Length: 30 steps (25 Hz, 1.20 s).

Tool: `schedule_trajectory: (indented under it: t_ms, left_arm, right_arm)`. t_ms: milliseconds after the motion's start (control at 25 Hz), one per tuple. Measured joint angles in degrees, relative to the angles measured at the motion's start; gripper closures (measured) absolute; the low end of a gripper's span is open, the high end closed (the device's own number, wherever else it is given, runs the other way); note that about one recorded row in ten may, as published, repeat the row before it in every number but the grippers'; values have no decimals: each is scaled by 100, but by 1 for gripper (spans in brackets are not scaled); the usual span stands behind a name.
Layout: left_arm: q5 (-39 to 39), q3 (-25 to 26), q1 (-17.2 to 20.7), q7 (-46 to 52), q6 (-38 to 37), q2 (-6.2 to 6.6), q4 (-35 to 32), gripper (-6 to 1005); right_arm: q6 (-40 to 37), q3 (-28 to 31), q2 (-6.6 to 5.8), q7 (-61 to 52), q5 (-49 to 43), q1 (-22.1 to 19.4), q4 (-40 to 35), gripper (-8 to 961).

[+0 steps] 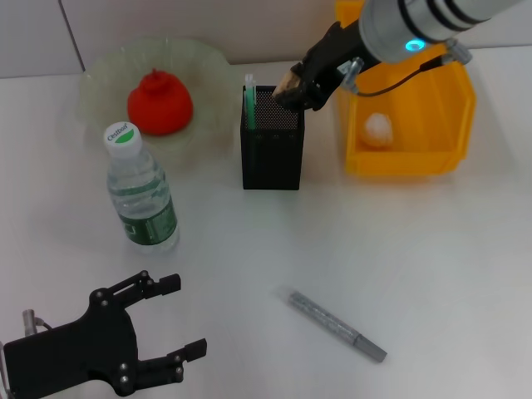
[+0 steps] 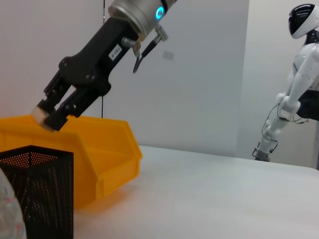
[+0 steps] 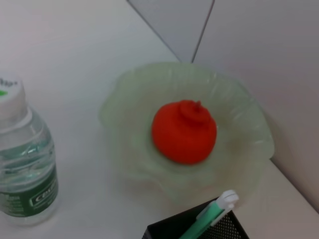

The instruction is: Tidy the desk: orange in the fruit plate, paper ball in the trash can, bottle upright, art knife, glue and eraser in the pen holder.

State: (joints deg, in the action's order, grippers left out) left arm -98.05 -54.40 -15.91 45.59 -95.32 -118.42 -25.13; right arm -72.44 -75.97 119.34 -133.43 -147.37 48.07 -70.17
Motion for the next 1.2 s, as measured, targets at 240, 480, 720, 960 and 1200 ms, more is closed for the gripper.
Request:
schedule_trajectory:
  t_ms: [240, 480, 720, 960, 1200]
  left_arm:
    - [5, 0, 0, 2, -5, 3, 0, 140]
    - [5, 0, 0, 2, -5, 3, 0, 140]
    - [1, 0, 0, 2, -4, 3, 0, 140]
    - [12, 4, 5, 4, -37, 4, -1, 140]
    - [29, 4, 9, -10, -85, 3, -1, 140]
  right_arm:
    - [334, -154, 7, -2, 17, 94, 428, 466]
    - [429, -207, 18, -5, 17, 52, 462, 449]
    - [419, -183, 19, -7, 85, 27, 416, 387]
    - [388, -134, -11, 47, 717, -487, -482, 258]
    - [377, 209, -12, 676, 1947, -1549, -1738, 185]
